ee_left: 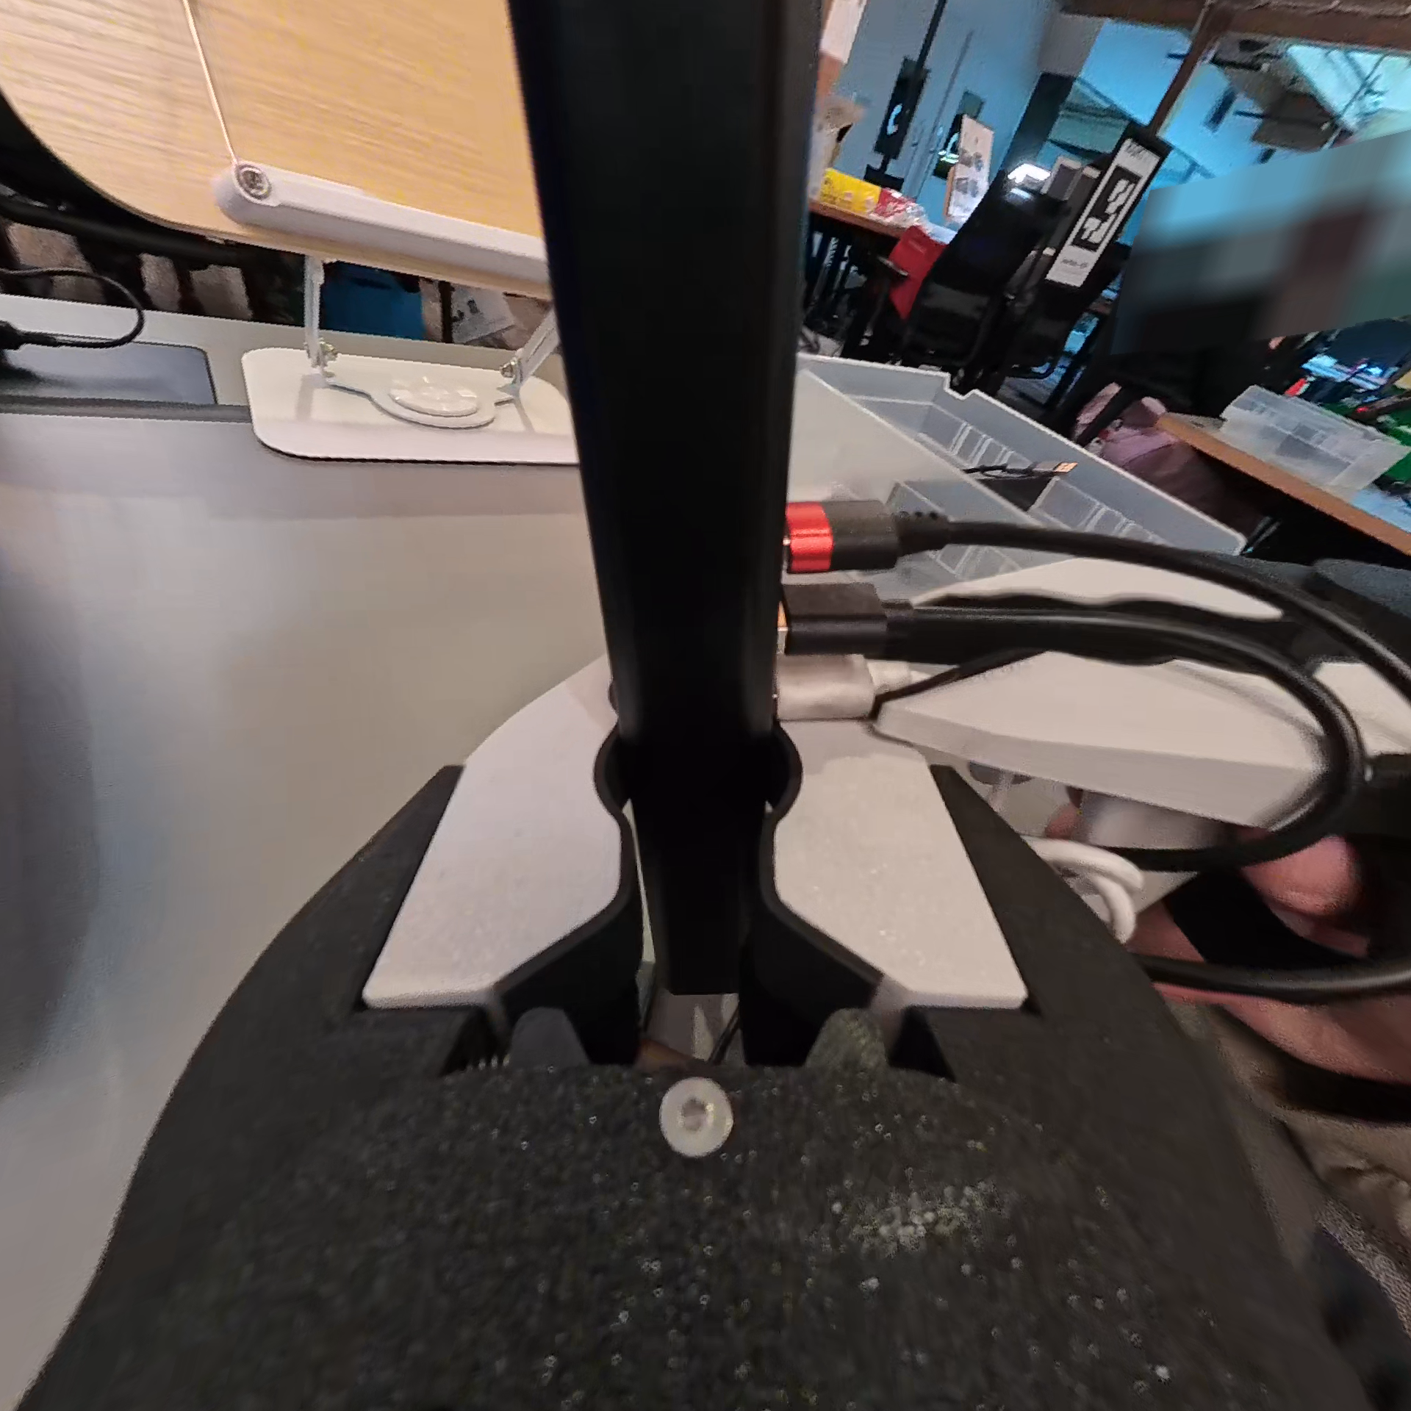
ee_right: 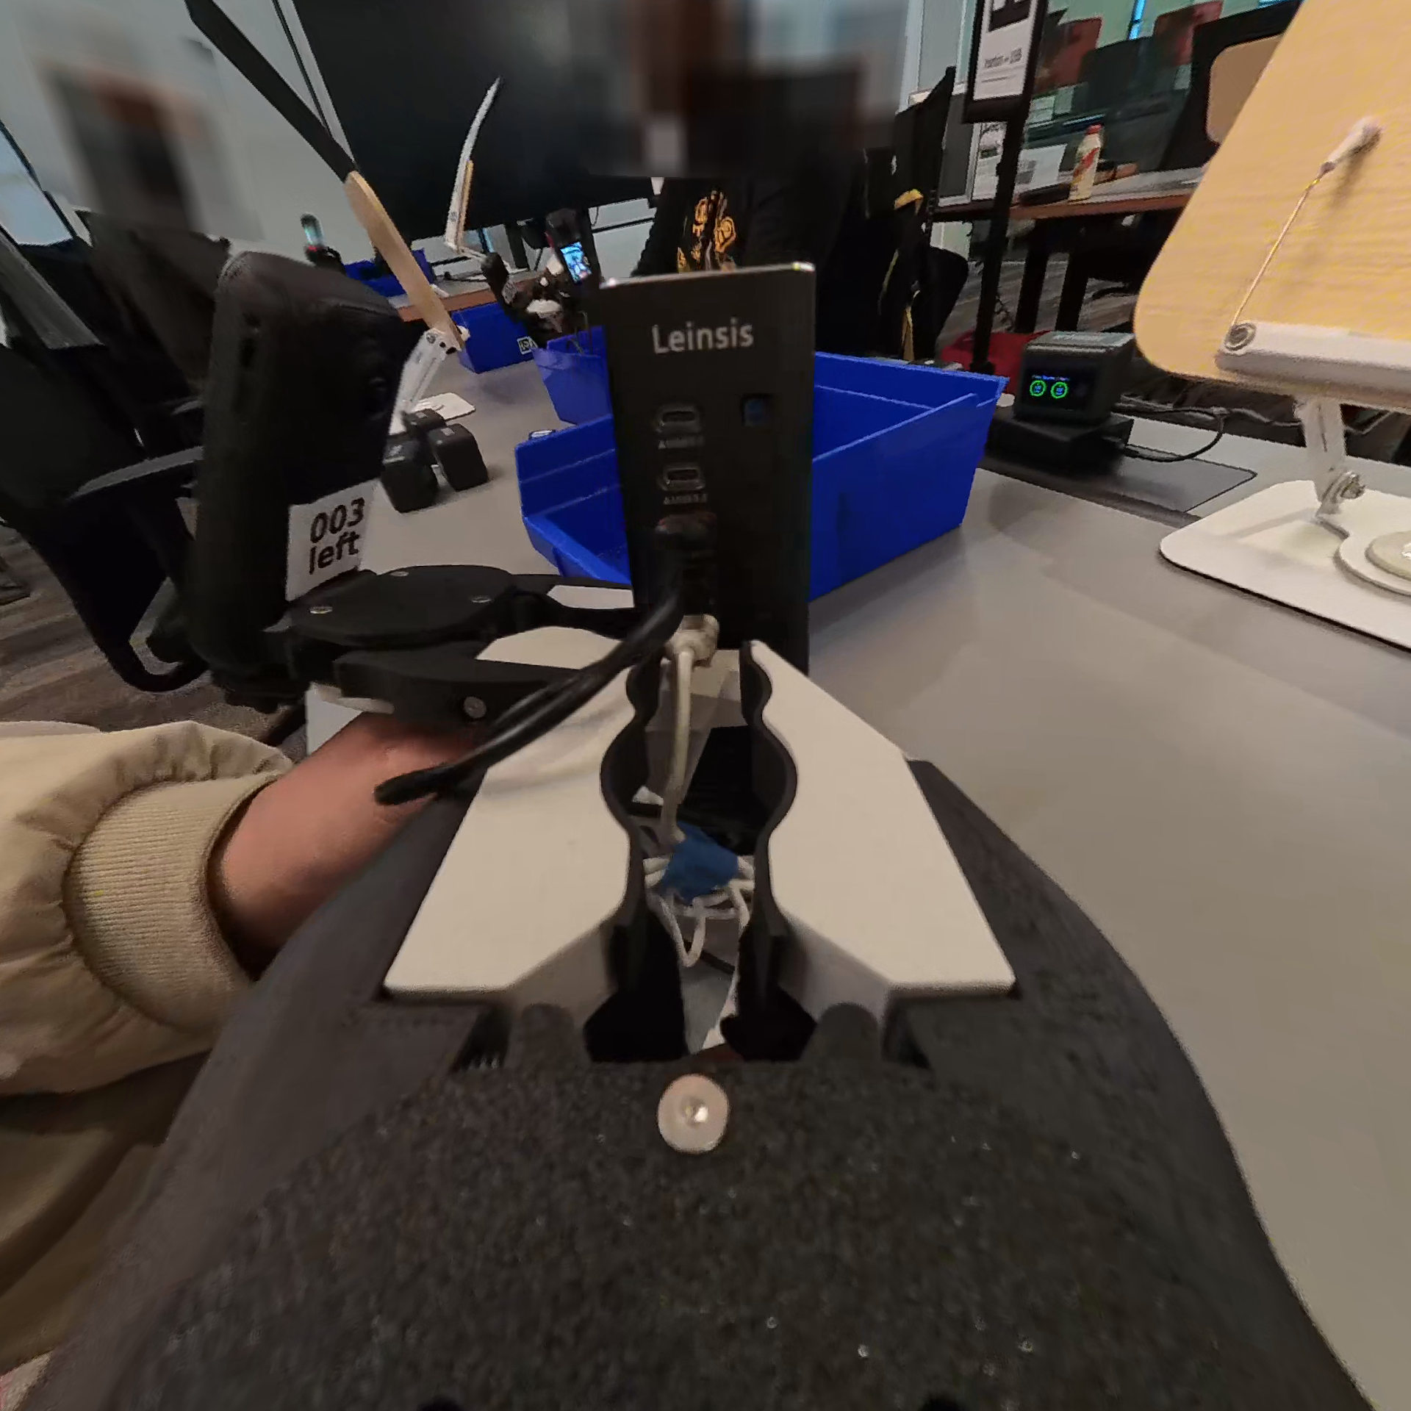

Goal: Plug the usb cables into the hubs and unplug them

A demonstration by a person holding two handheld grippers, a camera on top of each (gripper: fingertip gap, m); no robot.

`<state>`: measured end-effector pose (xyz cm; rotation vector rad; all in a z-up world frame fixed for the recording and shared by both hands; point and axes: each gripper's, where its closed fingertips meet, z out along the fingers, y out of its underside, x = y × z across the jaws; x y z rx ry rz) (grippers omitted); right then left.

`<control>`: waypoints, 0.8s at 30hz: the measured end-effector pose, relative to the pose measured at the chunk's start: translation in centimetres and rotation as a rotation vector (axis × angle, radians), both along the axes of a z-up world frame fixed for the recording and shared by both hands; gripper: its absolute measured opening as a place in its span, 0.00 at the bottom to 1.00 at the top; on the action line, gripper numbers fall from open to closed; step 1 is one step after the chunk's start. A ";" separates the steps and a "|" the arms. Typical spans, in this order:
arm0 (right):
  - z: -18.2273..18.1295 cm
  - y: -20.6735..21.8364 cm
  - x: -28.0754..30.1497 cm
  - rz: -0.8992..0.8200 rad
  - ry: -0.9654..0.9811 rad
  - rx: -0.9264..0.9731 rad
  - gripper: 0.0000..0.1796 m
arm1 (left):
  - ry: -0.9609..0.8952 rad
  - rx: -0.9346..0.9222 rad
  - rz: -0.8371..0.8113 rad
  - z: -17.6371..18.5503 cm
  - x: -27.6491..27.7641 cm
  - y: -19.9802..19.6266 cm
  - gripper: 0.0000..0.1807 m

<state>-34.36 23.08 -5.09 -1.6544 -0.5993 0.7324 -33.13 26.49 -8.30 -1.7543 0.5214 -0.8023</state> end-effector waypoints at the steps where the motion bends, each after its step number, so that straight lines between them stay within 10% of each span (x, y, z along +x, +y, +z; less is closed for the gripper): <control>1: -0.1 0.0 -0.1 -0.010 -0.013 0.004 0.11 | -0.004 -0.014 -0.002 -0.2 0.0 0.0 0.16; 24: -0.4 0.4 -0.6 -0.041 -0.014 -0.033 0.08 | 0.081 0.051 0.005 0.1 0.3 -0.1 0.17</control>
